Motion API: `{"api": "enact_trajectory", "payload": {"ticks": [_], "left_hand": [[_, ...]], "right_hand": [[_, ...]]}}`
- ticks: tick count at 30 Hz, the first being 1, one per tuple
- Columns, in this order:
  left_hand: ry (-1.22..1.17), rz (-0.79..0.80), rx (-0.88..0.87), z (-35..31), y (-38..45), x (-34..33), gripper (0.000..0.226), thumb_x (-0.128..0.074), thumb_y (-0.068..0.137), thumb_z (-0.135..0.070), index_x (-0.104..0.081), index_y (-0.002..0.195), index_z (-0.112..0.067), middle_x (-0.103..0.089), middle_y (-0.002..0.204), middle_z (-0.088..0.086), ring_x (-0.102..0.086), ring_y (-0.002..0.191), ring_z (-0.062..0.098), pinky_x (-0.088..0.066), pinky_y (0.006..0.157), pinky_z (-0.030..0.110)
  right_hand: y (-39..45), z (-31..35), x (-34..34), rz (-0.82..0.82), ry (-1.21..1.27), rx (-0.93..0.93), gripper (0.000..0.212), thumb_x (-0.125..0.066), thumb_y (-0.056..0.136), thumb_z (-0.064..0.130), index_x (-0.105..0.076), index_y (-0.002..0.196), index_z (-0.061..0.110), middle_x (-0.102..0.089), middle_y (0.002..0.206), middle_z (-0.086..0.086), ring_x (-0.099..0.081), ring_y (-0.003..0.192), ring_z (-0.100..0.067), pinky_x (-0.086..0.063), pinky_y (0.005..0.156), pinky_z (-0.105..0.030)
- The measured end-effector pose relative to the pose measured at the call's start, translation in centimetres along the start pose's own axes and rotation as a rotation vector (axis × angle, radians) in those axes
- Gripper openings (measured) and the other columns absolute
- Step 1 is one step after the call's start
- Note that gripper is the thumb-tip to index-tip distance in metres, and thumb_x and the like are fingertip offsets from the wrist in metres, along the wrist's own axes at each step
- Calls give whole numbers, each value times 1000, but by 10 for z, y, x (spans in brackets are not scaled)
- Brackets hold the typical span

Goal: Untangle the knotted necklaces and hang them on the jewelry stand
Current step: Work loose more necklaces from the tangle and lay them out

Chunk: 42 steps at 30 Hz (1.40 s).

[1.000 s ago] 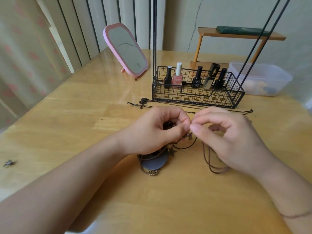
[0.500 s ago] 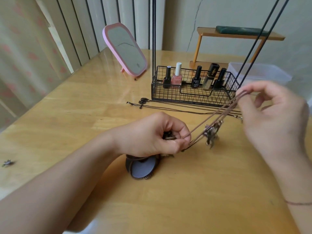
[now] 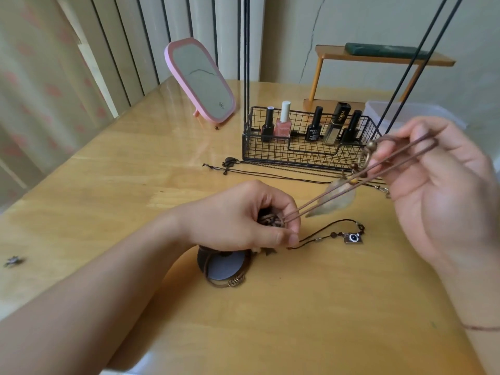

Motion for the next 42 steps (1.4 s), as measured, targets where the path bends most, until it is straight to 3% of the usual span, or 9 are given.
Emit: {"api": "enact_trajectory", "payload": {"ticks": [4, 8, 13, 19, 25, 28, 30, 34, 42], "left_hand": [[-129, -7, -28, 2, -1, 4, 13, -74, 86, -7, -65, 93, -11, -60, 73, 3, -53, 64, 15, -48, 62, 26], [-262, 33, -4, 8, 0, 5, 21, -65, 91, -5, -58, 111, -6, -59, 73, 0, -53, 63, 15, -48, 63, 23], [-330, 51, 95, 20, -1, 9, 26, -58, 92, -11, -49, 115, -8, -63, 76, 11, -56, 65, 23, -49, 66, 32], [-378, 97, 80, 19, -2, 10, 14, -56, 91, -3, -51, 103, -7, -63, 78, 13, -57, 64, 22, -51, 67, 33], [-426, 139, 26, 15, -3, 8, 19, -54, 90, 4, -49, 104, -7, -64, 79, 11, -58, 63, 20, -53, 67, 30], [-433, 133, 4, 13, -3, 8, 22, -55, 89, 5, -47, 106, -8, -65, 79, 11, -57, 64, 21, -52, 68, 33], [-448, 117, -10, 11, -3, 8, 24, -55, 89, 6, -47, 106, -9, -66, 80, 11, -57, 64, 21, -51, 67, 32], [-476, 96, -43, 8, -2, 9, 26, -56, 88, 7, -47, 105, -10, -65, 77, 9, -57, 62, 18, -51, 64, 25], [-554, 50, -46, 9, -2, 12, 18, -56, 89, 0, -50, 102, -12, -64, 76, 13, -53, 55, 18, -48, 57, 23]], "right_hand": [[5, -2, 13, -97, 112, -62, 37, -32, 100, 8, -59, 79, 22, -59, 81, 1, -55, 82, -20, -46, 79, -31], [7, -5, 33, -286, 73, -147, 28, -33, 98, 17, -49, 78, 25, -36, 50, 10, -35, 42, -11, -38, 50, -19], [8, 18, 47, -345, -791, 137, 28, -48, 81, 27, -65, 67, 43, -57, 57, 22, -53, 58, 2, -39, 56, -19], [1, -8, 20, 150, -1622, -328, 9, -57, 79, 37, -62, 73, 41, -68, 76, 9, -63, 83, -30, -53, 75, -38], [-15, -30, -8, 539, -1387, -145, 46, -61, 81, 14, -63, 120, 37, -56, 111, 21, -46, 110, -5, -46, 94, -36], [-23, -13, -30, 466, -1005, 180, 8, -67, 80, 17, -69, 87, 22, -64, 88, 9, -58, 89, -15, -50, 76, -36], [-31, -12, -41, 520, -856, 238, 16, -68, 83, 33, -68, 75, 19, -63, 74, 8, -60, 74, -15, -48, 65, -36], [-37, -26, -48, 566, -907, 236, 31, -70, 80, 56, -73, 83, 25, -64, 84, 18, -62, 81, -14, -52, 68, -39], [-36, -28, -44, 563, -700, 97, 18, -59, 92, 36, -69, 87, 22, -67, 82, 6, -64, 81, -18, -50, 67, -39]]}}
Point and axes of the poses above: each hand's wrist, its own y-axis towards the middle knuckle, its own x-axis out of the back of the hand, z = x × y, the point moved 5 cm from there along y, towards the middle knuckle
